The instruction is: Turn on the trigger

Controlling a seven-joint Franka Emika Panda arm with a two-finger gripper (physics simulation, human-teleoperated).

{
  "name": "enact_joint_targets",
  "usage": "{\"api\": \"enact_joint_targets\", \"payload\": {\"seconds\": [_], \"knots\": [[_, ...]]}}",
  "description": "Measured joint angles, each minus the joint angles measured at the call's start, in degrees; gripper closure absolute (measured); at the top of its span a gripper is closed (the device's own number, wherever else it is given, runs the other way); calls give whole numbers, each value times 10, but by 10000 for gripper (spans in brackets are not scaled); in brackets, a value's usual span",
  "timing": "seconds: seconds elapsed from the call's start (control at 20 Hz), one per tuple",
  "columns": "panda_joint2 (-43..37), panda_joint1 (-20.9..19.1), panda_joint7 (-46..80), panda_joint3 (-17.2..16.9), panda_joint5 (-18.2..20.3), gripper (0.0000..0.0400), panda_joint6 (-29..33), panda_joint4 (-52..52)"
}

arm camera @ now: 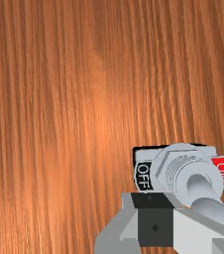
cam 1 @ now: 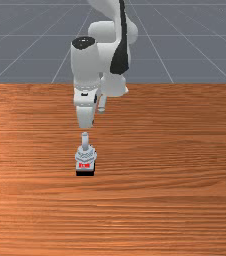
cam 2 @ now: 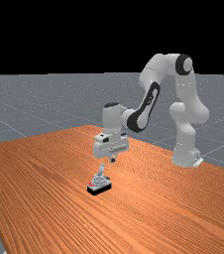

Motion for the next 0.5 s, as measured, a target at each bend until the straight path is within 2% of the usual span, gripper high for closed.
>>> {"api": "enact_joint_targets", "payload": {"seconds": [0.2,0.25,0.5], "knots": [[11,0,-3,2,1,400,13,0],[19,4,20,-2,0,400,2,8],[23,7,70,-14,11,400,19,3]]}}
